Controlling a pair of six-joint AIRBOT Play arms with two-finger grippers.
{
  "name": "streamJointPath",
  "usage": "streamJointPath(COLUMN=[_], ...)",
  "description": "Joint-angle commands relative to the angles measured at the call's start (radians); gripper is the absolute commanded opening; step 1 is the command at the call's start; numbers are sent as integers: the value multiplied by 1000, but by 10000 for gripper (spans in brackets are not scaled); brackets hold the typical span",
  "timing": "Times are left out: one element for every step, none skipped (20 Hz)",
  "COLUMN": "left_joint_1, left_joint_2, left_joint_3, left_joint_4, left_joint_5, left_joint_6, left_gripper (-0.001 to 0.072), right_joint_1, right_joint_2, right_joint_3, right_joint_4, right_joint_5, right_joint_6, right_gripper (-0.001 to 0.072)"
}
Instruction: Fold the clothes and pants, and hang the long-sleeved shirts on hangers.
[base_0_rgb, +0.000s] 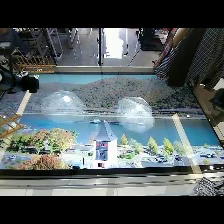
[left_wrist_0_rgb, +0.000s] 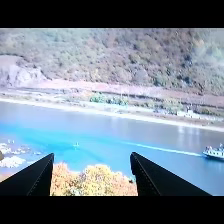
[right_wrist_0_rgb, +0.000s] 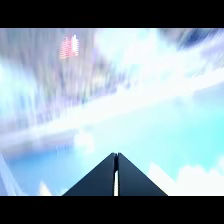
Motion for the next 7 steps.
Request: streamJointPath(left_joint_1=[2,2,2,2,2,2,2], left_joint_2=[20,18,17,14,11,8,5], left_joint_3=[2,2,2,2,2,2,2], left_joint_4=[74,73,73,73,73,73,74], left_joint_5=[57,57,57,57,57,57,57], left_joint_6=[-60,-60,-60,-60,-60,-60,-60], left_gripper=[507,507,507,507,507,507,507], right_joint_1=[164,182,194,198,198,198,196], right_joint_2=[-47,-53,-54,-53,-53,-53,-53], right_joint_3=[-85,-85,-85,-84,-84,-84,-84], right_joint_4=[-110,-111,-111,-106,-97,-98,-97], right_joint_5=[-54,-63,-72,-77,-77,-79,-79], right_joint_6=[-10,-10,-10,-10,-10,-10,-10], right_gripper=[22,22,22,22,22,22,22])
